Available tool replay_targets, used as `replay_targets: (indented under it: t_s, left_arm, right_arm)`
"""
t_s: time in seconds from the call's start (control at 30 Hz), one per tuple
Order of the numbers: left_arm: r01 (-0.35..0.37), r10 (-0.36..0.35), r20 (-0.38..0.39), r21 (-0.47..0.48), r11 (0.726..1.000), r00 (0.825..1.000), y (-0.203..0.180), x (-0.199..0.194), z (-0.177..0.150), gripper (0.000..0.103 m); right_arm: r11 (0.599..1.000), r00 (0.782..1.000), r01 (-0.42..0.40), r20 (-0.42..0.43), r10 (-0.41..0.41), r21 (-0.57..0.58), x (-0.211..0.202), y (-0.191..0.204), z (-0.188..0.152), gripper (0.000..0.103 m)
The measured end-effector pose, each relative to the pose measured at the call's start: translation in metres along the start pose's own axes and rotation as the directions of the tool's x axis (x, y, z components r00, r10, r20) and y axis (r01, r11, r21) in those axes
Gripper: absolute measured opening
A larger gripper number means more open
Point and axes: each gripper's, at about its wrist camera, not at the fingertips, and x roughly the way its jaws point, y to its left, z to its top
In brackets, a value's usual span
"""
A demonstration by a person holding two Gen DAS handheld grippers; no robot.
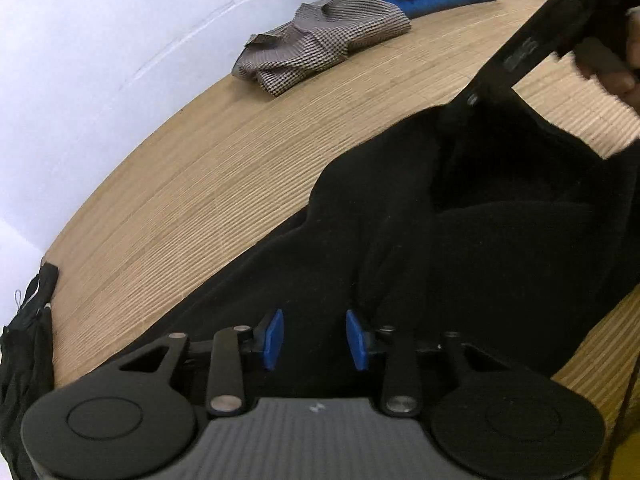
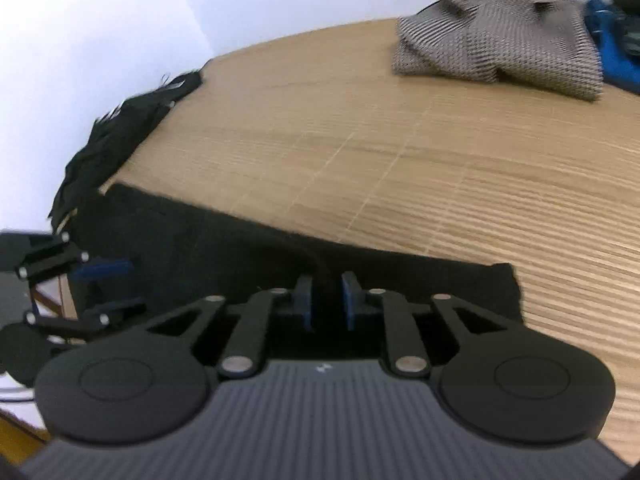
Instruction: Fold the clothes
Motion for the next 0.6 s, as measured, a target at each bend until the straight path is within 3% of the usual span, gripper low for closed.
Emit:
replay_targets:
  t_s: [0.1,0.13,0.2,0.27,0.33,0.37,0.5,0.6]
  left_arm:
    - [-0.045,0.046,0.031,-0.043,0.998,0.998,0.01,-0.011,0.004,0.048]
    - [-0.064,0.066,0.037,-0.055,0.996,0.997,0.013,-0.013,0.005,0.051]
    - [-0.102,0.104,0.026,-0.074,0.992,0.994,0.022,-0.006,0.004,0.051]
    - [-0.136,0.136,-0.014,-0.089,0.987,0.991,0.032,0.01,0.002,0.051]
    - [-0.183,0.179,-0.044,-0.101,0.978,0.983,0.041,0.024,-0.002,0.051]
    - [-0.204,0.198,-0.062,-0.107,0.973,0.978,0.047,0.031,-0.004,0.051]
    - [-0.27,0.254,-0.132,-0.123,0.955,0.958,0.078,0.07,-0.017,0.054]
    - [-0.292,0.278,-0.118,-0.121,0.949,0.953,0.097,0.085,-0.021,0.06]
  right_arm:
    - [0.99,0.989,0.119,0.094,-0.112,-0.074,-0.035,0.024,0.003,0.05]
    - [0.985,0.981,0.134,0.153,-0.116,-0.113,-0.046,0.034,0.003,0.051]
    - [0.982,0.973,0.077,0.226,-0.037,-0.171,-0.059,0.053,0.004,0.051]
    - [0.985,0.979,-0.077,0.178,0.104,-0.154,-0.047,0.063,0.009,0.051]
    - [0.977,0.974,-0.17,0.132,0.186,-0.126,-0.025,0.069,0.005,0.049]
    - [0.978,0.978,-0.165,0.109,0.179,-0.125,-0.01,0.072,0.001,0.049]
    - [0.993,0.998,0.0,0.057,0.007,-0.122,0.043,0.071,-0.02,0.048]
    - [0.989,0.996,0.01,0.085,0.003,-0.145,0.045,0.074,-0.024,0.049]
